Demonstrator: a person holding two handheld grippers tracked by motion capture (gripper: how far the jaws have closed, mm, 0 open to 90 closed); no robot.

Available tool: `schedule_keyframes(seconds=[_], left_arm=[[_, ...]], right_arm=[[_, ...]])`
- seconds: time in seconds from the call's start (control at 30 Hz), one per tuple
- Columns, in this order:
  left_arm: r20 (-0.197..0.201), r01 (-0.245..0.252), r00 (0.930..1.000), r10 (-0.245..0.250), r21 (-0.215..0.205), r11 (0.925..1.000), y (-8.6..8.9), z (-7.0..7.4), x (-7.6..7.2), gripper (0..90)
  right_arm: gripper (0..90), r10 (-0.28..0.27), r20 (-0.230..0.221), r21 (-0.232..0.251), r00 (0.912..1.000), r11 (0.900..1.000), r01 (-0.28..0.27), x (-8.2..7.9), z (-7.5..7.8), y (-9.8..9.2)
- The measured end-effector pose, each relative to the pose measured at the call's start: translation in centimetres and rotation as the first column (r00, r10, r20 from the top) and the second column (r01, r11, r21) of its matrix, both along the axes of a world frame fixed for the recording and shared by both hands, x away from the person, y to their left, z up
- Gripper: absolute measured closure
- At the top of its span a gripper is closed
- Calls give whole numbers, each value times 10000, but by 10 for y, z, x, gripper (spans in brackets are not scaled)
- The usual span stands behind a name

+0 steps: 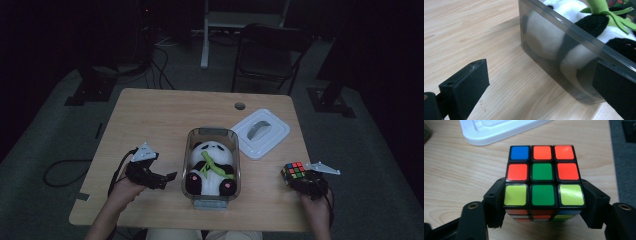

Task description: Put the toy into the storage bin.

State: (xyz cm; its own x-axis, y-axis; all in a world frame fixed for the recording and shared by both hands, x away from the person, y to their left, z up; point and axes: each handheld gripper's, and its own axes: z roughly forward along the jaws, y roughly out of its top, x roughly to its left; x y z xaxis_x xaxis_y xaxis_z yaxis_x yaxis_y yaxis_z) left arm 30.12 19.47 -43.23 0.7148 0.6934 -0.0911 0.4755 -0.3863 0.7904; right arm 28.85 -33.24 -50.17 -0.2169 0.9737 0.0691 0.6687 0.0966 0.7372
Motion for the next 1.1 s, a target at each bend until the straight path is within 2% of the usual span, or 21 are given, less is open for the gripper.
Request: schedule_keyframes(seconds=[0.03, 0.17, 0.37, 0.43, 0.47, 0.5, 0.53, 0.57, 0.6, 0.63, 0.67, 0.7, 0.73, 0.77, 0.8, 0.83, 0.9, 0.93, 0.97, 1.03, 1.1], left_arm=[[7, 12, 10000, -12, -7, 10000, 0, 0, 0, 18], [35, -16, 10000, 16, -15, 10000, 1, 2, 1, 18], [48, -23, 10000, 23, -45, 10000, 1, 2, 0, 18], [50, -18, 10000, 18, -25, 10000, 0, 3, 0, 18], [50, -18, 10000, 18, -25, 10000, 0, 3, 0, 18], [45, 20, 10000, -20, -55, 10000, 0, 3, 0, 18], [38, 40, 10000, -40, -66, 10000, -1, 3, 0, 18], [40, 60, 10000, -60, -56, 10000, -1, 2, 0, 18], [40, 60, 10000, -60, -56, 10000, -1, 2, 0, 18], [24, 75, 10000, -75, -79, 9999, -2, 2, 0, 18], [5, 88, 10000, -88, -100, 9999, -2, 2, 0, 18], [-7, 106, 9999, -107, -98, 9999, -2, 2, 0, 18], [-7, 116, 9999, -116, -98, 9999, -2, 2, 0, 18], [-6, 138, 9999, -139, -106, 9998, -3, 3, 0, 18], [-1, 158, 9999, -158, -99, 9998, -3, 3, 0, 18], [19, 160, 9999, -160, -116, 9998, -3, 4, 0, 18], [48, 193, 9998, -192, -129, 9997, -4, 5, -1, 18], [66, 191, 9998, -190, -129, 9997, -5, 5, -1, 18], [67, 279, 9996, -278, -94, 9996, -5, 6, -1, 18], [67, 331, 9994, -330, -114, 9994, -6, 7, -2, 18], [58, 366, 9993, -365, -129, 9992, -6, 7, -2, 18]], right_arm=[[337, 70, -22, 143, 10000, 9999, -70, 0, 2, 0], [338, 252, -16, 31, 9997, 9997, -252, -1, 7, 3], [337, 1171, 279, 16, 9927, 9931, -1172, -6, 24, 17], [337, 1300, 344, 57, 9909, 9915, -1303, -6, 28, 20], [337, 1448, 378, 135, 9887, 9893, -1454, -7, 33, 23], [338, 1826, 603, 216, 9813, 9827, -1841, -9, 43, 31], [338, 1826, 603, 216, 9813, 9827, -1841, -9, 43, 31], [337, 2260, 812, 380, 9707, 9725, -2296, -10, 55, 37], [337, 2260, 812, 380, 9707, 9725, -2296, -10, 55, 37], [338, 2656, 1061, 377, 9582, 9619, -2708, -11, 68, 45], [338, 2843, 1177, 271, 9515, 9569, -2893, -12, 74, 49], [338, 2843, 1177, 271, 9515, 9569, -2893, -12, 74, 49], [337, 3030, 1267, 170, 9445, 9514, -3075, -12, 81, 55], [337, 3408, 1540, 55, 9274, 9383, -3458, -13, 94, 66], [337, 3408, 1540, 55, 9274, 9383, -3458, -13, 94, 66], [338, 3859, 1762, -71, 9056, 9204, -3908, -13, 106, 78], [338, 4347, 1942, -42, 8794, 8968, -4424, -12, 116, 91], [338, 4347, 1942, -42, 8794, 8968, -4424, -12, 116, 91], [337, 4856, 2038, 34, 8501, 8680, -4966, -11, 124, 103], [337, 5315, 2069, 33, 8214, 8392, -5439, -10, 128, 117], [338, 5662, 2072, -55, 7978, 8162, -5778, -9, 131, 131]])
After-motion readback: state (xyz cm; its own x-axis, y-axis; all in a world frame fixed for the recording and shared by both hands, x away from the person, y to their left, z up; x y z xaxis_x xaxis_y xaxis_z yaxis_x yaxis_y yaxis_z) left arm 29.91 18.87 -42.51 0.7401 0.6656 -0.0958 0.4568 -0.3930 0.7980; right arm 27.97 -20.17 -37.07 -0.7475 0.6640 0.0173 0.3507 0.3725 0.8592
